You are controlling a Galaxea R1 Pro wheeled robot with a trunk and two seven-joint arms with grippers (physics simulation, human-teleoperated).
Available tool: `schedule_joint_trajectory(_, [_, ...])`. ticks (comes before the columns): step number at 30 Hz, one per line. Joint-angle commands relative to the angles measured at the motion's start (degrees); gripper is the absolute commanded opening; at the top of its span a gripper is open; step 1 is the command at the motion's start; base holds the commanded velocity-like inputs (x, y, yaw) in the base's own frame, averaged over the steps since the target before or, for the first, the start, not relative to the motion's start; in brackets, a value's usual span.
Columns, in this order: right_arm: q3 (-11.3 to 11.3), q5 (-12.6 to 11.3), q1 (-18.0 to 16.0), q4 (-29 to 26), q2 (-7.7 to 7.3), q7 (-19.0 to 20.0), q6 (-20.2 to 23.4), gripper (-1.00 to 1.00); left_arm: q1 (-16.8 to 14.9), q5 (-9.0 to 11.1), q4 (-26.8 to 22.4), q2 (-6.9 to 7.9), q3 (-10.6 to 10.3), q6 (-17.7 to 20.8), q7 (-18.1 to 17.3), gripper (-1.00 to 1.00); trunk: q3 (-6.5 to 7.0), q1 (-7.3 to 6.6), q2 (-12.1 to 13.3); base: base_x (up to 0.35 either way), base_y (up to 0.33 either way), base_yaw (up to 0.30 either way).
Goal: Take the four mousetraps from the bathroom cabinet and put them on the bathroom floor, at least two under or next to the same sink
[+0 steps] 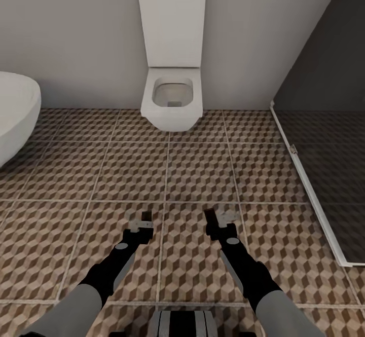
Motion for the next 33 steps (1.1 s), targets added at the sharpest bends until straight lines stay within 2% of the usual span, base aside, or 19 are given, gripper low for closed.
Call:
schedule_joint_trajectory(1, [0.2,-0.4,-0.03,-0.08,-0.04,-0.38,0.25,-1.0,-0.02,0.5,-0.12,0.06,-0.39,0.28,0.49,-1.0,-0.31,0.22,-0.43,0.0,0.0,0.0])
schedule_joint_trajectory(31, [0.23,-0.41,-0.03,0.01,-0.01,-0.38,0.18,-1.0,-0.02,0.5,0.0,0.13,-0.41,0.28,0.49,-1.0,-8.47,6.81,-12.46,0.0,0.0,0.0])
schedule_joint_trajectory(33, [0.25,-0.39,-0.03,0.01,-0.04,-0.38,0.18,-1.0,-0.02,0.5,-0.14,0.14,-0.41,0.28,0.49,-1.0,-8.63,6.81,-12.46,0.0,0.0,0.0])
